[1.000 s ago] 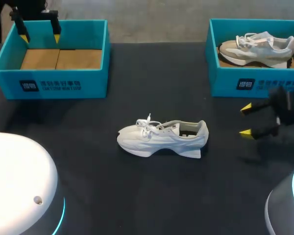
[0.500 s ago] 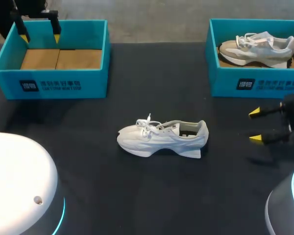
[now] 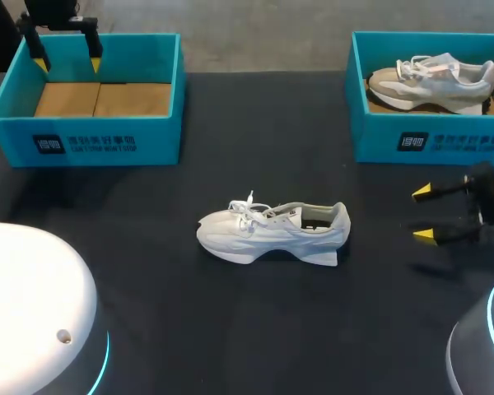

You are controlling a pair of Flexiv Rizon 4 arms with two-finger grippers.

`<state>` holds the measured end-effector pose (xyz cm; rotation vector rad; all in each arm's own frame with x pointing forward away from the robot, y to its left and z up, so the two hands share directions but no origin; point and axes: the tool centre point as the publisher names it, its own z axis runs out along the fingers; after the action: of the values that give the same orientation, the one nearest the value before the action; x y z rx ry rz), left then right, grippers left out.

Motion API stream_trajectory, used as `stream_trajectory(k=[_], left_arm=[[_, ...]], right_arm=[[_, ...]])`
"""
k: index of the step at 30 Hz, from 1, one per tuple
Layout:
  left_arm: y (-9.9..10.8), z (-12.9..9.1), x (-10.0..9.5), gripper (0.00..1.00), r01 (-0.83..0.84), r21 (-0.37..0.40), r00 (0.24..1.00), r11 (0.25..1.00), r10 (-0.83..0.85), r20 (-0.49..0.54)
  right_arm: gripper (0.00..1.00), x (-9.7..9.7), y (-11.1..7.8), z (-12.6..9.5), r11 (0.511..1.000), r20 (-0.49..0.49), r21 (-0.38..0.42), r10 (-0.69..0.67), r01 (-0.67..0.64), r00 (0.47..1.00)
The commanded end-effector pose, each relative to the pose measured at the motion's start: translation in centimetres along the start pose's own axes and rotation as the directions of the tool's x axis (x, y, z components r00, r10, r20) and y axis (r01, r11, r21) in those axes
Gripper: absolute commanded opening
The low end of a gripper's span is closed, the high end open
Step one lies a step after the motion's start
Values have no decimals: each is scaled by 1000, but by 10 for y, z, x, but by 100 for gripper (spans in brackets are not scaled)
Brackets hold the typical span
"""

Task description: Take the shoe out of the shoebox, open the shoe tongue, remove and reinsert the insole, then place the shoe into the shoebox

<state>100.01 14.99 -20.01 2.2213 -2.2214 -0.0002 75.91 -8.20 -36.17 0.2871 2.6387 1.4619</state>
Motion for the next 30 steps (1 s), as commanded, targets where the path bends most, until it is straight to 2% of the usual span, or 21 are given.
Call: stream_trajectory(k=[1, 11, 19, 30], left_arm=[[0, 0, 0, 100, 0, 0, 1000, 1000, 0, 0], [0, 0, 0, 100, 0, 0, 1000, 1000, 0, 0], [0, 0, 0, 100, 0, 0, 1000, 1000, 0, 0], [0, 0, 0, 100, 0, 0, 1000, 1000, 0, 0]], right_arm=[[100, 4, 0, 13, 1000, 13, -3, 1, -1, 1000], [100, 15, 6, 49, 998, 12, -61, 23, -22, 1000], [100, 16, 11, 80, 992, 32, -123, 38, -34, 999], [100, 24, 15, 111, 988, 38, -148, 51, -45, 998]])
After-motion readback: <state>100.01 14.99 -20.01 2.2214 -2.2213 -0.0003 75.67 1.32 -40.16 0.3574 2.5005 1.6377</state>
